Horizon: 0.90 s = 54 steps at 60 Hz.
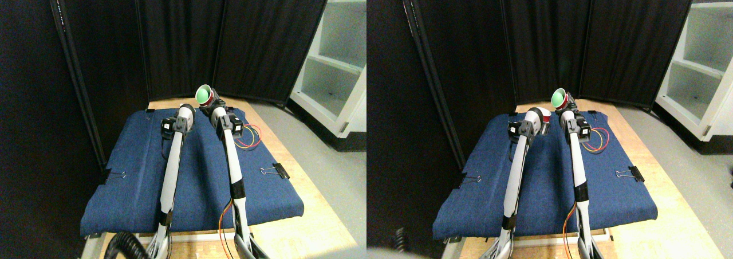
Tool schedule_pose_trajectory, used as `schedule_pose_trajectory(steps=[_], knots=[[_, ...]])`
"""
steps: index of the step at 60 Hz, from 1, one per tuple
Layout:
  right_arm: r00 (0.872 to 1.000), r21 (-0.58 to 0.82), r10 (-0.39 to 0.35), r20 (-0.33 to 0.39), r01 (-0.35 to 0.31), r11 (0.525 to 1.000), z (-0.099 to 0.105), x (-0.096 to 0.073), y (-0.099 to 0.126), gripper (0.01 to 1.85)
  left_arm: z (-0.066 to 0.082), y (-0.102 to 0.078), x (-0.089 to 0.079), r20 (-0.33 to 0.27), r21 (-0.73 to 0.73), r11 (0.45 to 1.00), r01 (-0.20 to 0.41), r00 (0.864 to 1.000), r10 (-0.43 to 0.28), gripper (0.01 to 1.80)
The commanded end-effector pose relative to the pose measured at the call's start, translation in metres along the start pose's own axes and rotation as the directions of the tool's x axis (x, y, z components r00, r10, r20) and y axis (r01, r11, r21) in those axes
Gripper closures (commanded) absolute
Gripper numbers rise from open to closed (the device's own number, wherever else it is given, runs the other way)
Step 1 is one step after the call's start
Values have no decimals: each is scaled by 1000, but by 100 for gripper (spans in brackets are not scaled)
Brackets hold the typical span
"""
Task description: Pour (bimanual)
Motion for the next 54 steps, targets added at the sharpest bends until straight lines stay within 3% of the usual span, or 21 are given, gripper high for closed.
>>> schedule_pose_trajectory(steps=[1, 30, 41, 45, 54], knots=[[999, -13, 31, 35, -30, 999, 3, -2, 10, 151, 1, -8, 2, 3, 2, 999, 42, 999, -42, 148], [999, -145, 31, -20, -34, 989, -6, -3, 11, 149, -1, -9, 0, 2, -20, 999, 41, 999, -41, 148], [999, -226, 35, -16, -37, 973, -6, -6, 14, 148, -3, -7, -2, 14, -33, 999, 35, 999, -34, 148], [1000, -241, 10, -5, -11, 971, -7, -8, 17, 148, -5, -8, -3, 1, -40, 999, 32, 999, -32, 148], [1000, -337, 30, 2, -28, 941, -9, -11, 23, 148, -8, -8, -4, -12, -35, 999, 37, 999, -38, 148]])
